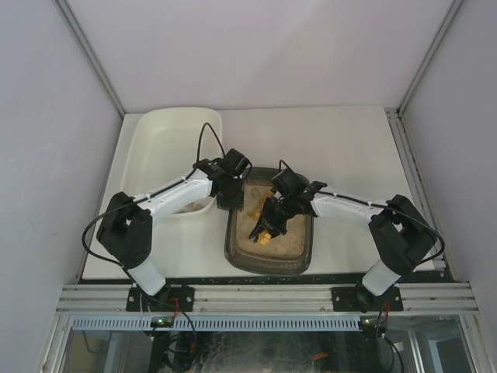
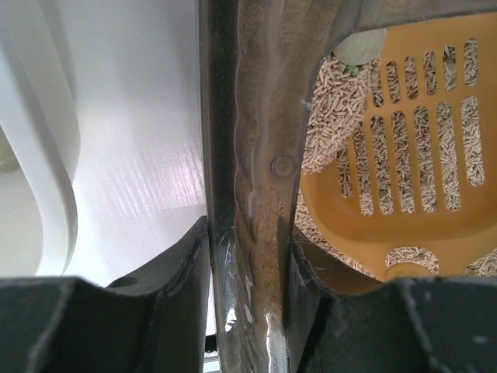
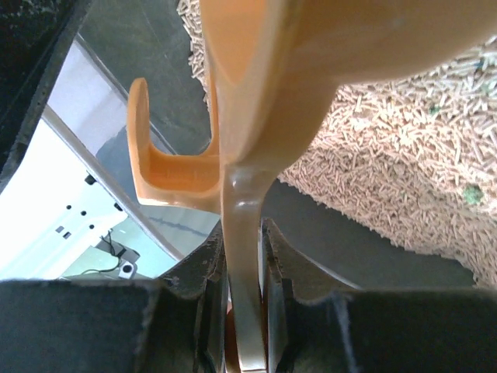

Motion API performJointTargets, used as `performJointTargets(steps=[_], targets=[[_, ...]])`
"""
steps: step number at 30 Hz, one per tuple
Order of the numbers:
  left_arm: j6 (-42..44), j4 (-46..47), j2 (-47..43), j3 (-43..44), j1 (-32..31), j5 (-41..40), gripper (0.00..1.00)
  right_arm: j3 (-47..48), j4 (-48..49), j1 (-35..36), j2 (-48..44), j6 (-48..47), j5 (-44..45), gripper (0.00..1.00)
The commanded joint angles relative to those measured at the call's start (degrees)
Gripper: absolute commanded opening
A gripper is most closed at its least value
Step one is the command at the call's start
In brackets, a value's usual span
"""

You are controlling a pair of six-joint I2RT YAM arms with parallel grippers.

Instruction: Clean the litter box

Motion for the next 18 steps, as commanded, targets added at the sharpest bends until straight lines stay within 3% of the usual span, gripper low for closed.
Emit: performJointTargets(steps=[1,11,14,18], targets=[[-2.4,9.0,-7.7,1.1,0.2,1.9,0.05,-5.0,17.9,0.8,-2.2,7.4,-0.3,0.0],[-1.4,10.4,-7.0,0.7,0.5,0.2,0.05,-15.3,31.4,1.1,-4.7,3.5,2.5,0.0],[-1.8,12.3,-6.3,-0.4,2.0,1.7,0.09,-15.1,26.4,1.5,-7.0,3.5,2.0,0.0],[-4.9,13.9,-5.0,-1.7,4.0,5.7,0.15,-9.9,9.1,1.7,-8.2,-1.0,0.5,0.0]])
